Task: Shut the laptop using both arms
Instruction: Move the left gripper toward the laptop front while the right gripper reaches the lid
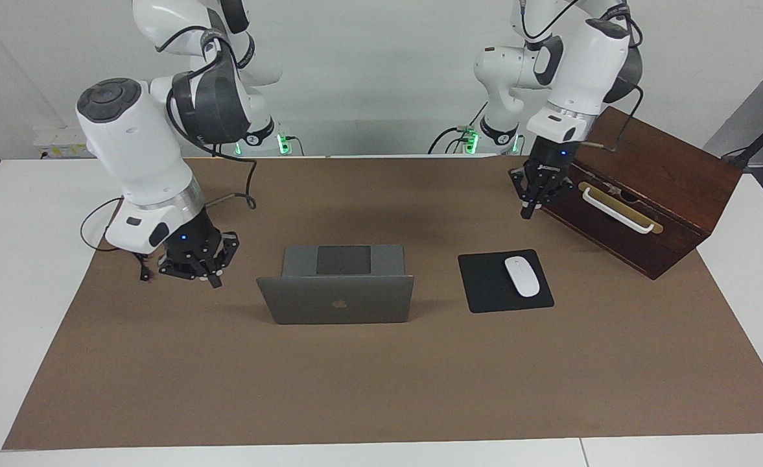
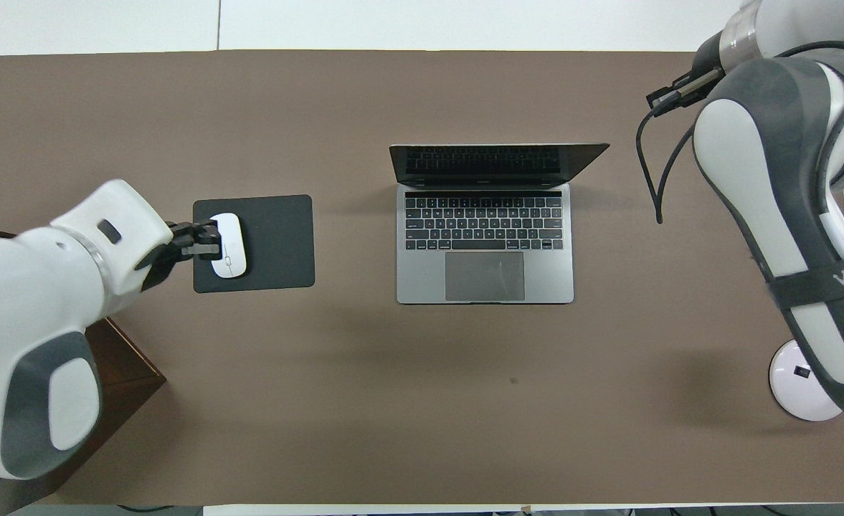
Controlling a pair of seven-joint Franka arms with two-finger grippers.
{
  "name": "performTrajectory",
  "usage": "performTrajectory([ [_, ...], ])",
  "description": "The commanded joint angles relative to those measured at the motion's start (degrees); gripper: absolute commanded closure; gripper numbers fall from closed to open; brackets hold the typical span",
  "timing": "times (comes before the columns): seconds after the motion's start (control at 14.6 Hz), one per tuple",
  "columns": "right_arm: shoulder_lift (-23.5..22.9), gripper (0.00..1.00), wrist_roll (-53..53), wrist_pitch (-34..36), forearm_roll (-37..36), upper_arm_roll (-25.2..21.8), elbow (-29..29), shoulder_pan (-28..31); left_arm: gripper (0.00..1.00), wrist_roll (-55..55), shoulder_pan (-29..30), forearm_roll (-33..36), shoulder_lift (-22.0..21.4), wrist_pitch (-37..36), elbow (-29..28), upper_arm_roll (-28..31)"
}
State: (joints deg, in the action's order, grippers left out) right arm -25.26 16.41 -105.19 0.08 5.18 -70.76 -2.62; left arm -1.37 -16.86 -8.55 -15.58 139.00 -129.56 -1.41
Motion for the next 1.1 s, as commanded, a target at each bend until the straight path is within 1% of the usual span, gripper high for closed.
performTrajectory([
  [0.0,-4.2,1.0,-1.4,-2.3,1.1,2.5,4.3,0.5,1.0,1.2,-6.6,-1.1,-6.3,10.8,-11.4,1.1],
  [0.21,-6.0,1.0,-7.5,-6.1,1.3,2.7,4.2,-2.0,1.0,1.4,-12.0,-1.1,-6.2,19.2,-15.6,1.1],
  [0.27,-6.8,1.0,-9.5,-7.6,2.8,3.1,4.1,-2.3,1.0,1.5,-13.7,-1.1,-5.7,22.2,-16.6,1.1],
  [0.41,-7.2,1.0,-13.1,-8.1,5.9,3.0,3.7,-3.0,1.0,1.5,-17.0,-1.1,-3.7,27.2,-18.3,1.1],
  [0.48,-6.9,1.0,-14.4,-8.1,6.0,3.0,3.7,-3.1,1.0,1.7,-18.5,-1.1,-2.1,30.1,-18.9,1.1],
  [0.55,-6.9,1.0,-15.1,-8.1,6.0,3.0,3.0,-3.3,1.0,1.7,-20.0,-1.1,0.4,33.9,-19.2,1.1],
  [0.75,-6.7,1.0,-15.9,-9.8,6.0,3.0,0.4,-3.6,1.0,1.7,-23.6,-1.1,9.2,46.1,-19.3,1.1],
  [0.89,-6.8,1.0,-16.1,-10.3,6.0,3.0,-0.3,-3.8,1.0,1.7,-24.5,-1.0,12.7,50.7,-19.2,1.1],
  [1.03,-6.8,1.0,-16.1,-10.7,6.0,3.0,-1.6,-3.8,1.0,2.2,-25.0,-0.8,14.7,52.4,-18.6,1.1],
])
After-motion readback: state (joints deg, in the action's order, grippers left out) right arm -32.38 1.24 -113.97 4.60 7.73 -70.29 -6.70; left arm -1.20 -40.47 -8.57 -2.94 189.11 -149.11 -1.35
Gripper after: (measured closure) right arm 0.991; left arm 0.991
